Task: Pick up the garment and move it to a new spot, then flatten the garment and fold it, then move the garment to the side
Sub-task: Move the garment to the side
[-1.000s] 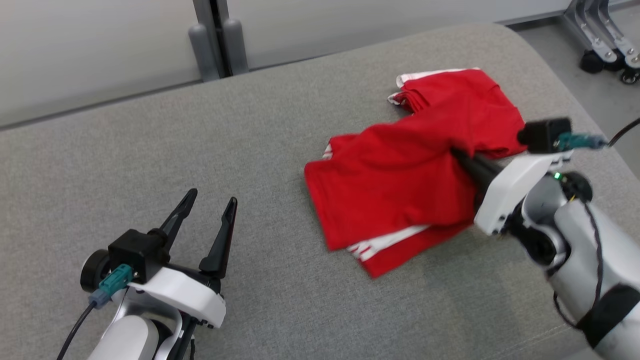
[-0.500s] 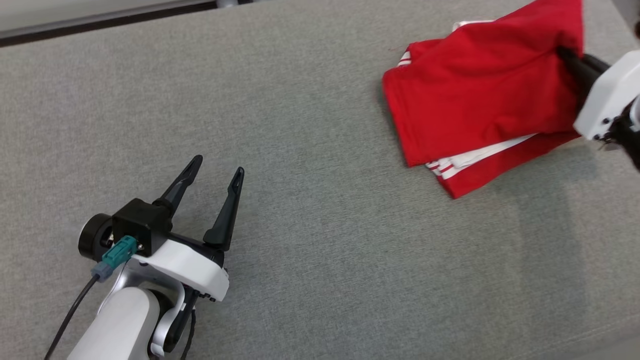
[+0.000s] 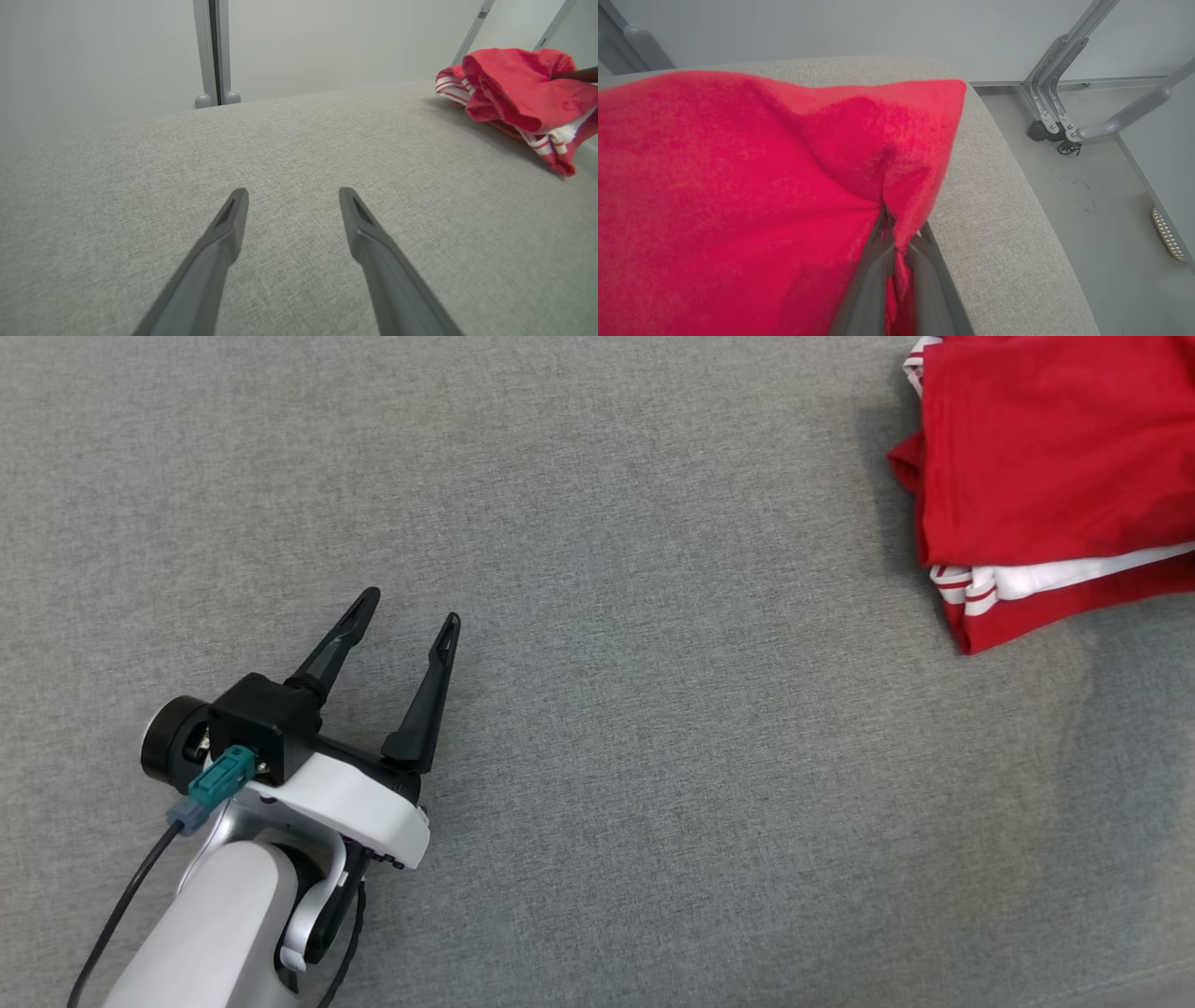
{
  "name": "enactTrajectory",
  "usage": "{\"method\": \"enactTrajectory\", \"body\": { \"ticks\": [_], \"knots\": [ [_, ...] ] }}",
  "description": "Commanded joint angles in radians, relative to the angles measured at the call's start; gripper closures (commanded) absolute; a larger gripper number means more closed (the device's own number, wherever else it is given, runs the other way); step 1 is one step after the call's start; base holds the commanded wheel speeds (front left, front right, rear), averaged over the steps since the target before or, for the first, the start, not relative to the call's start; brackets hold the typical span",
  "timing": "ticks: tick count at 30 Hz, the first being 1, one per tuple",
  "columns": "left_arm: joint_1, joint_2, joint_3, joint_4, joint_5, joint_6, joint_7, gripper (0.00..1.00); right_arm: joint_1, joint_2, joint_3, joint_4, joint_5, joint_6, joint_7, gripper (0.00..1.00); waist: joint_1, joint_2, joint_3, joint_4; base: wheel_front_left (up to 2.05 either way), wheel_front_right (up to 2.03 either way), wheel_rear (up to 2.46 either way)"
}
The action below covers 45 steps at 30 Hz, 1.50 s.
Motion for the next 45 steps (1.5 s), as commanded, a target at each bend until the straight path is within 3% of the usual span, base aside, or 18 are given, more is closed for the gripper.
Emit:
{"method": "enactTrajectory", "body": {
  "ticks": [1,2,13,21,27,35,45],
  "knots": [
    [-0.014,0.001,0.002,0.004,0.003,0.005,-0.006,0.00,-0.032,0.023,-0.008,0.071,-0.035,-0.002,-0.030,0.36,0.0000,0.0000,0.000,0.007,0.00,0.00,0.00],
    [-0.012,0.001,0.002,0.008,0.001,0.006,-0.008,0.00,-0.042,0.032,-0.009,0.094,-0.053,-0.002,-0.045,0.00,0.0000,0.0000,-0.004,0.008,0.00,0.00,0.00],
    [0.048,0.002,0.032,0.052,-0.035,0.021,-0.067,0.00,-0.031,0.111,-0.026,0.155,-0.163,-0.002,-0.228,0.00,0.0000,0.0000,-0.149,-0.006,0.00,0.00,0.00],
    [0.134,-0.008,0.118,0.045,-0.092,0.068,-0.152,0.00,0.046,0.174,-0.047,0.079,-0.151,-0.002,-0.398,0.00,0.0000,0.0000,-0.303,-0.001,0.00,0.00,0.00],
    [0.230,-0.018,0.177,0.001,-0.139,0.086,-0.178,0.00,0.185,0.195,-0.096,-0.070,-0.158,-0.002,-0.425,0.00,0.0000,0.0000,-0.399,0.011,0.00,0.00,0.00],
    [0.348,-0.001,0.198,0.009,-0.136,0.139,-0.170,0.00,0.486,0.219,-0.255,-0.347,-0.243,-0.002,-0.426,0.00,0.0000,0.0000,-0.475,0.040,0.00,0.00,0.00],
    [0.417,0.004,0.178,0.042,-0.100,0.162,-0.184,0.00,0.860,0.328,-0.389,-0.659,-0.357,-0.002,-0.426,0.00,0.0000,0.0000,-0.511,0.064,0.00,0.00,0.00]
  ]
}}
